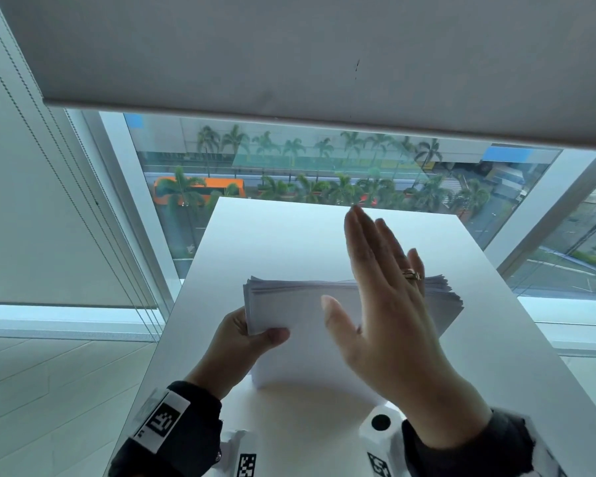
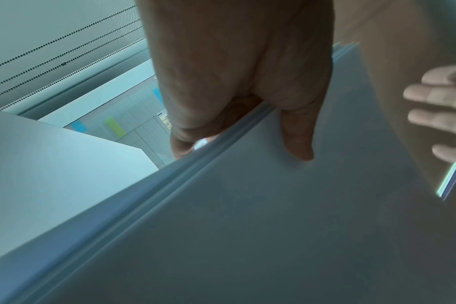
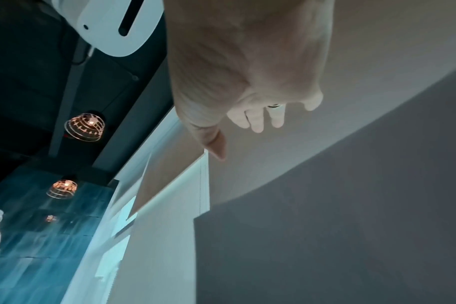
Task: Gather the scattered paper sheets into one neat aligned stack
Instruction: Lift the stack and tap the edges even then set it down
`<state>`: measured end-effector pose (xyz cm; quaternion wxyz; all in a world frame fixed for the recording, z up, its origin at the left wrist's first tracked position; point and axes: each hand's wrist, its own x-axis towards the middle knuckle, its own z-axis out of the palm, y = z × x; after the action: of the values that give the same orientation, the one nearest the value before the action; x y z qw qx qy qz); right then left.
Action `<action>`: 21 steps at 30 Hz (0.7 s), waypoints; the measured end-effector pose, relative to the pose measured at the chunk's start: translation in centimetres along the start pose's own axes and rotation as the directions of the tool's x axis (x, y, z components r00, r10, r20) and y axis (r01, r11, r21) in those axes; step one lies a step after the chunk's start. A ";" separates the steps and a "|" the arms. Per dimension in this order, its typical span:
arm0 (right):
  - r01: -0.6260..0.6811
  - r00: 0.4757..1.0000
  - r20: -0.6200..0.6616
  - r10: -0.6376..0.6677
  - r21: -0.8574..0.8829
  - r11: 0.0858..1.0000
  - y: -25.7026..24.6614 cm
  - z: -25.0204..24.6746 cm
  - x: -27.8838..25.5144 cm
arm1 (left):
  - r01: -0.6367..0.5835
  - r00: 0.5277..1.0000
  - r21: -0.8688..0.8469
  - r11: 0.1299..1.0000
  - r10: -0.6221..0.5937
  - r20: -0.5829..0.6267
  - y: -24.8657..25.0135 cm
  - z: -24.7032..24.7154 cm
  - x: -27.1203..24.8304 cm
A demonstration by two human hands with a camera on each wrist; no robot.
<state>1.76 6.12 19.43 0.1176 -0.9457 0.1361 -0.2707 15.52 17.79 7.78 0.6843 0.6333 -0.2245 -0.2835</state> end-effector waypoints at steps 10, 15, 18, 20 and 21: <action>-0.482 0.866 0.184 0.465 0.058 0.874 9.3 -3.3 -1.9 | -0.037 0.999 -0.003 0.999 0.037 0.001 -0.1 0.0 0.0; -0.537 0.825 0.376 0.423 0.756 0.375 12.8 1.1 -3.8 | -0.049 0.999 -0.019 0.999 0.049 -0.002 0.0 0.1 0.0; -0.545 0.804 0.373 0.462 0.773 0.324 12.6 4.0 -4.9 | -0.099 0.994 0.005 0.995 0.099 -0.040 0.7 0.2 -0.2; -0.543 0.795 0.317 0.518 0.751 0.375 12.6 5.2 -5.1 | -0.193 0.975 0.113 0.975 0.204 -0.094 2.0 0.3 -0.4; -0.539 0.789 0.290 0.541 0.749 0.385 12.6 5.5 -5.1 | -0.255 0.952 0.216 0.942 0.284 -0.113 3.0 0.4 -0.5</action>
<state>-1.89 -3.16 8.70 0.6107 -0.6896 0.2988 -0.2494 15.22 17.97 10.83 0.6641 0.6805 -0.2868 -0.1170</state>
